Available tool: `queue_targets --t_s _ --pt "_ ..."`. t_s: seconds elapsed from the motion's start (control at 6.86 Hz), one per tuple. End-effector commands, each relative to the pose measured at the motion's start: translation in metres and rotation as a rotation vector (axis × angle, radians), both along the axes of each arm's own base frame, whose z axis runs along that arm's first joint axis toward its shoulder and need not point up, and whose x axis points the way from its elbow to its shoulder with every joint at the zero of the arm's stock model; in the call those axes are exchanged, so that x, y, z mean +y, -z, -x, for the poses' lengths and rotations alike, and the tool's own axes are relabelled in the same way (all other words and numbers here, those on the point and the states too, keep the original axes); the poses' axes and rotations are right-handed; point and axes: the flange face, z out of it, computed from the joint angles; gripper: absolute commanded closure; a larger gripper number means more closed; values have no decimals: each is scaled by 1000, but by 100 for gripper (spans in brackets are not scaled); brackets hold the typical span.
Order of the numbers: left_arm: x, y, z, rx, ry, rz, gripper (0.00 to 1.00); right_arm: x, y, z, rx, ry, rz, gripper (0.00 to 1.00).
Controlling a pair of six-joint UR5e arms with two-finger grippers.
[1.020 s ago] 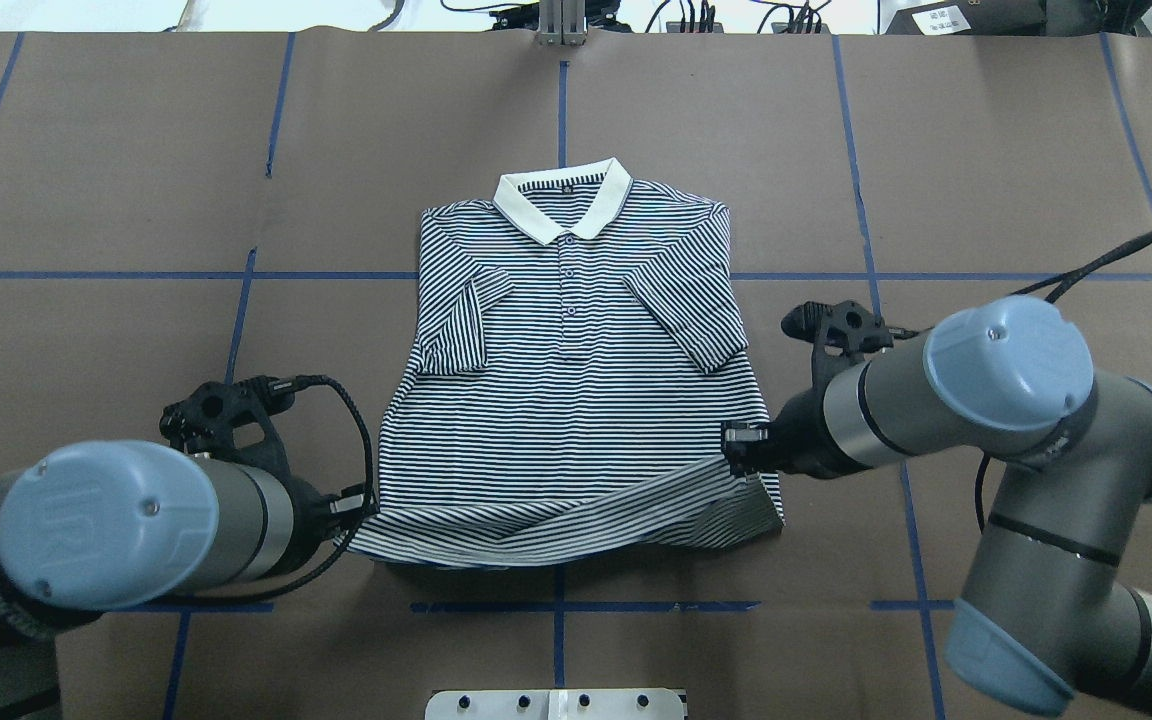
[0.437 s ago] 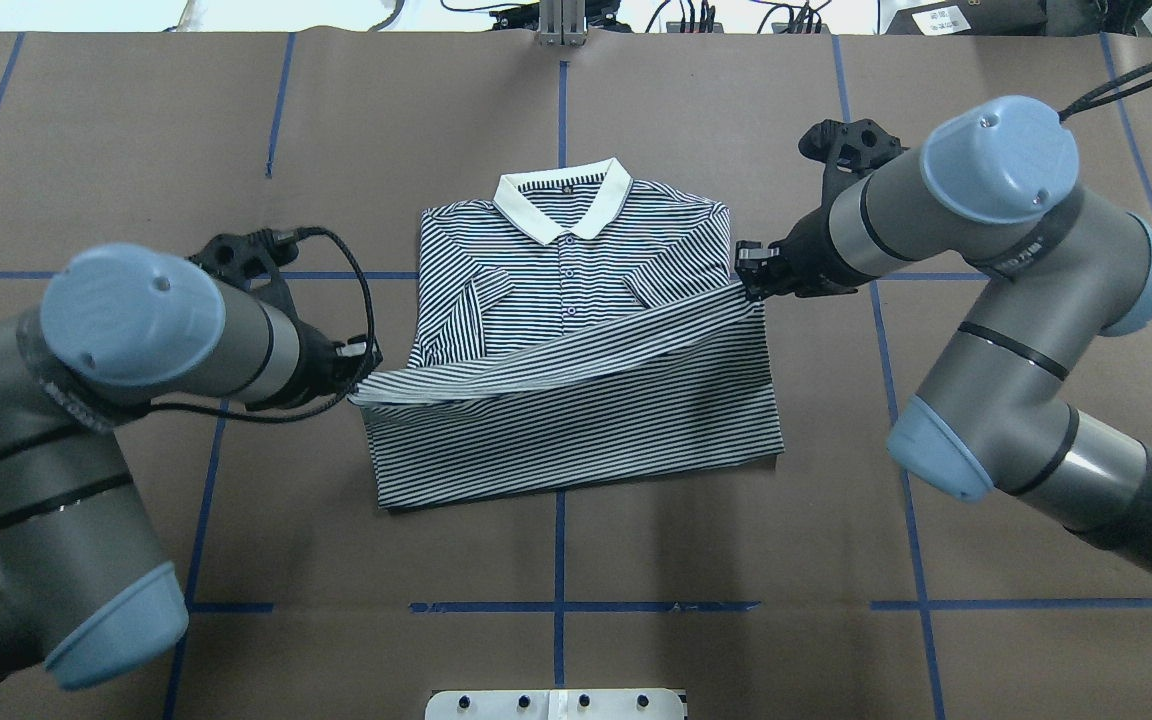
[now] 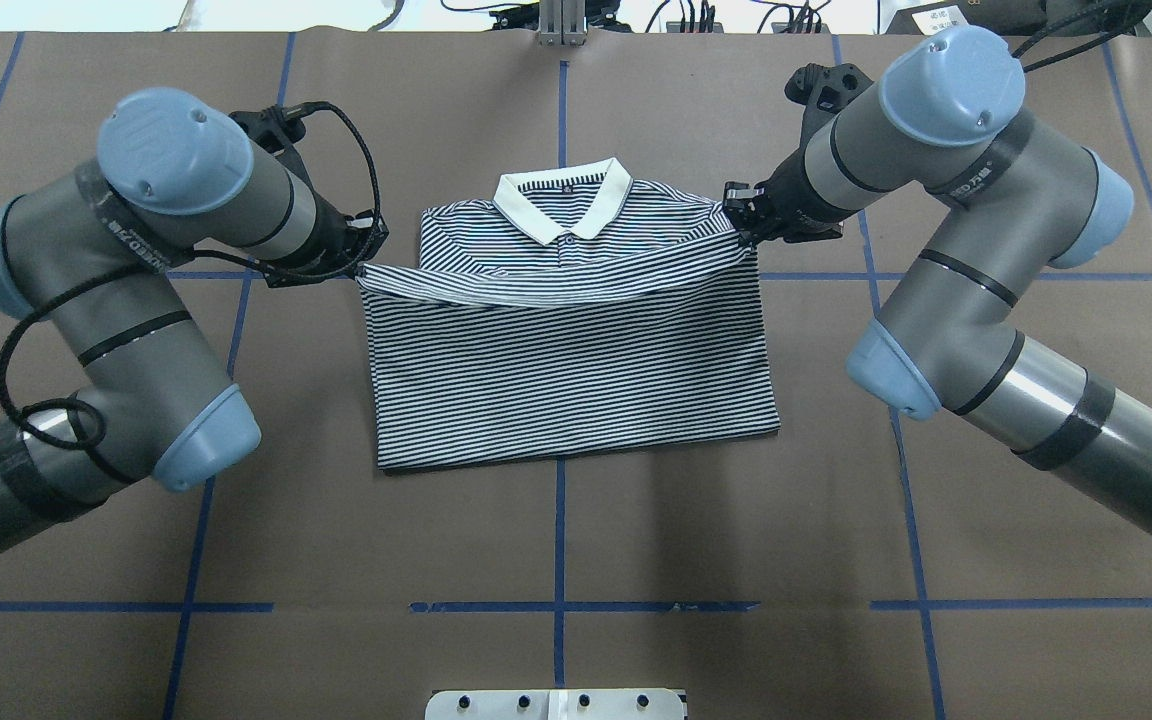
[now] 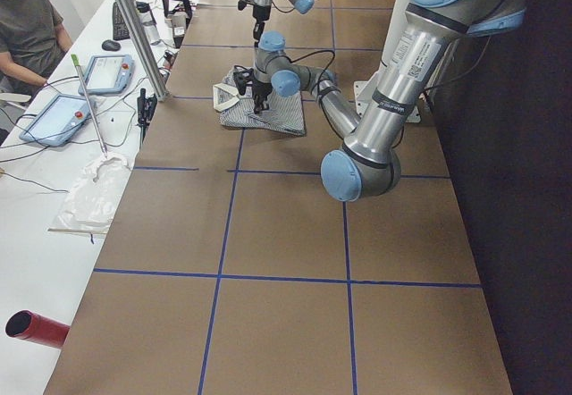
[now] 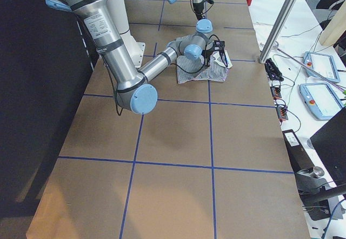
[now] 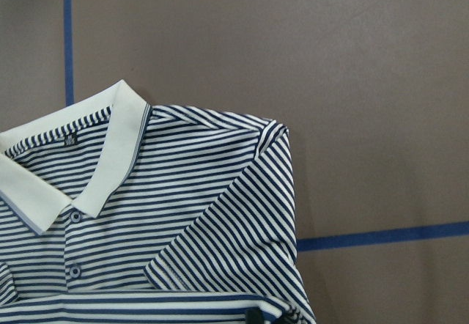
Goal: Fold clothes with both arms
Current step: 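Lay the hem down near the collar with both grippers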
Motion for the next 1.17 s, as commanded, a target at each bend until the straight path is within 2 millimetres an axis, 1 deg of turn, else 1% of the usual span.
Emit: queue_targets --t_s 0.0,0.15,0.29,0.58,0.73,0.87,1.02 --pt "-44 -34 -2 -8 40 6 100 -38 -30 9 3 -23 12 100" --pt "-54 -42 -5 -6 49 4 100 -53 -46 23 5 -24 15 100" --pt "-57 -33 -8 13 53 -9 100 -63 -44 30 5 -30 18 100" --pt "-77 -19 -31 18 79 34 100 -76 -46 28 14 -44 31 100" --pt "-83 -18 -38 16 90 53 100 -82 -48 23 19 -54 34 100" --pt "-82 -17 -39 17 89 52 100 -83 -49 26 22 -52 35 100" --pt "-82 -17 -39 18 89 51 100 -84 -43 28 17 -50 29 100"
